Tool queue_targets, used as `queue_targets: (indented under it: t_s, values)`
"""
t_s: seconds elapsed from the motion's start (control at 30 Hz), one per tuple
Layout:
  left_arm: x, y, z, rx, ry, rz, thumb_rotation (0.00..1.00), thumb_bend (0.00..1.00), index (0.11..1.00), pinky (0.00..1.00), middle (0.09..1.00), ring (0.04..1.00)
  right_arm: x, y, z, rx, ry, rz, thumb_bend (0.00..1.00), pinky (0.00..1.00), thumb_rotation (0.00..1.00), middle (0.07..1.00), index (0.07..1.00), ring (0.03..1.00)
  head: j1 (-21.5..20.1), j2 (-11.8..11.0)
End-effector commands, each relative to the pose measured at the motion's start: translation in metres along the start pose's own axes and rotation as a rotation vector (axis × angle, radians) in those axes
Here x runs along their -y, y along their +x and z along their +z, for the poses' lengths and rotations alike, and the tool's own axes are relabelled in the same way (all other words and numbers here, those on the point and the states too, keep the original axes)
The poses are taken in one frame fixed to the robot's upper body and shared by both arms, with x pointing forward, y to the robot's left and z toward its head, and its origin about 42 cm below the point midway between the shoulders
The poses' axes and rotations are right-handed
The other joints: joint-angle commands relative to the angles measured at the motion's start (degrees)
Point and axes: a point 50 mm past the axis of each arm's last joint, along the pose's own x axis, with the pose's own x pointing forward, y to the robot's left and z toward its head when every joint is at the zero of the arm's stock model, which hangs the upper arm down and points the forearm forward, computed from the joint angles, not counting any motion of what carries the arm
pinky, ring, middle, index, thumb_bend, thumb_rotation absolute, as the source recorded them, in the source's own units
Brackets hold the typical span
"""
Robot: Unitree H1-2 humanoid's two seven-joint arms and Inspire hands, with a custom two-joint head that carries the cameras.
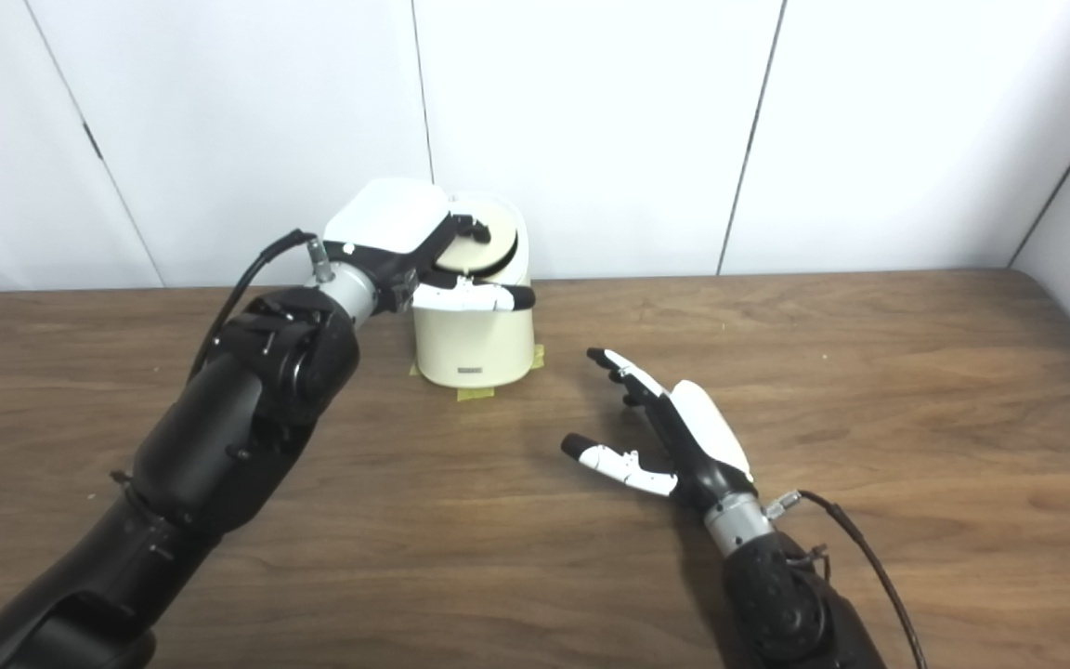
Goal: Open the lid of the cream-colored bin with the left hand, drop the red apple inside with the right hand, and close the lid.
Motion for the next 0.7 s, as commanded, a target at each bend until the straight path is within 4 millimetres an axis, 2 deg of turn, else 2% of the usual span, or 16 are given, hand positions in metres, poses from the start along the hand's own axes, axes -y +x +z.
queue_targets:
  t_s: [0.0,0.23,0.3,0.47,0.67]
  values:
    - [-0.014,0.006,-0.006,-0.013,0.002,0.058,1.0,0.84,0.756,1.0,0.773,0.91,0.011,0.01,0.013,0.049,-0.001,-0.032,0.58,0.77,0.76,0.902,0.898,0.875,-0.06,0.12]
    - [0.007,0.015,-0.023,-0.044,-0.003,0.03,1.0,0.83,0.789,1.0,0.796,0.921,0.01,0.011,0.015,0.043,-0.01,-0.023,0.6,0.77,0.75,0.907,0.905,0.876,-0.5,-0.02]
    - [0.017,0.02,-0.033,-0.071,0.007,0.015,1.0,0.83,0.806,1.0,0.795,0.925,0.009,0.011,0.015,0.034,-0.015,-0.018,0.6,0.77,0.75,0.909,0.906,0.879,-0.51,0.02]
    - [0.033,0.022,-0.048,-0.098,0.034,0.011,1.0,0.82,0.789,1.0,0.784,0.919,0.009,0.01,0.018,0.023,-0.01,-0.011,0.6,0.8,0.73,0.918,0.909,0.895,-0.58,0.14]
    - [0.035,0.019,-0.048,-0.081,0.043,0.038,1.0,0.8,0.781,1.0,0.745,0.905,0.01,0.011,0.019,0.023,-0.014,-0.014,0.61,0.78,0.74,0.914,0.907,0.886,-0.55,0.35]
